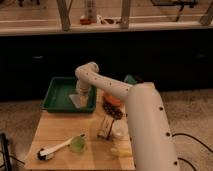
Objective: Place towel in table surface
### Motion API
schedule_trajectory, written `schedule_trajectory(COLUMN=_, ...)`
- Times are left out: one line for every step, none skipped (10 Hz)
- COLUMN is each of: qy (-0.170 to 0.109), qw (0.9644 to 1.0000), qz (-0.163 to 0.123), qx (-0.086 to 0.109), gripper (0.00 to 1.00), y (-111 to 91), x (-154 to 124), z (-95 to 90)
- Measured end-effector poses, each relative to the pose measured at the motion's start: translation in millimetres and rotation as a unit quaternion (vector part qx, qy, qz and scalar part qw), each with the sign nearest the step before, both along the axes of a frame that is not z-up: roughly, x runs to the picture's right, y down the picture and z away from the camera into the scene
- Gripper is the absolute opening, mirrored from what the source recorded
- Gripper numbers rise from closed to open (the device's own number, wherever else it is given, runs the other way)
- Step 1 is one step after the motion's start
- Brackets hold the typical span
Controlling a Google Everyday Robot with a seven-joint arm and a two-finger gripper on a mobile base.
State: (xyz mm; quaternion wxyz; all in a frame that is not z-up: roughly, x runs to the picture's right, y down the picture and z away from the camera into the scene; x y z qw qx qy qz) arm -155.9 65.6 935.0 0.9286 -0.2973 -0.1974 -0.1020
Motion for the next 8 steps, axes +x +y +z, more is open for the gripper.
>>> schedule_trajectory(qy=-0.001, qw=1.0, qz=0.002, qx=-0.002, gripper=0.8, y=1.3, x=0.3, z=2.2)
schedule_trajectory(qy=-0.003, qw=1.0, qz=0.005, qx=-0.005, gripper=0.8, y=2.0, x=-0.1, z=4.7)
schedule_trajectory(qy=-0.004, qw=0.9999, qz=0.007, qx=-0.008, gripper=0.8, y=3.8, x=-0.6, z=7.9)
schedule_trajectory(qy=-0.007, qw=0.9999, qz=0.009, qx=-0.011, gripper=0.8, y=5.2, x=-2.1, z=10.5)
schedule_trajectory(qy=-0.01, qw=0.9998, qz=0.013, qx=-0.015, gripper=0.76, y=8.4, x=-2.8, z=14.9)
schedule_trajectory(qy=-0.012, qw=0.9996, qz=0.02, qx=-0.019, gripper=0.65, y=10.9, x=-1.5, z=19.4)
schedule_trajectory(qy=-0.012, qw=0.9993, qz=0.027, qx=-0.023, gripper=0.57, y=12.5, x=1.6, z=21.9)
schedule_trajectory(qy=-0.012, qw=0.999, qz=0.033, qx=-0.026, gripper=0.49, y=13.2, x=4.6, z=23.1)
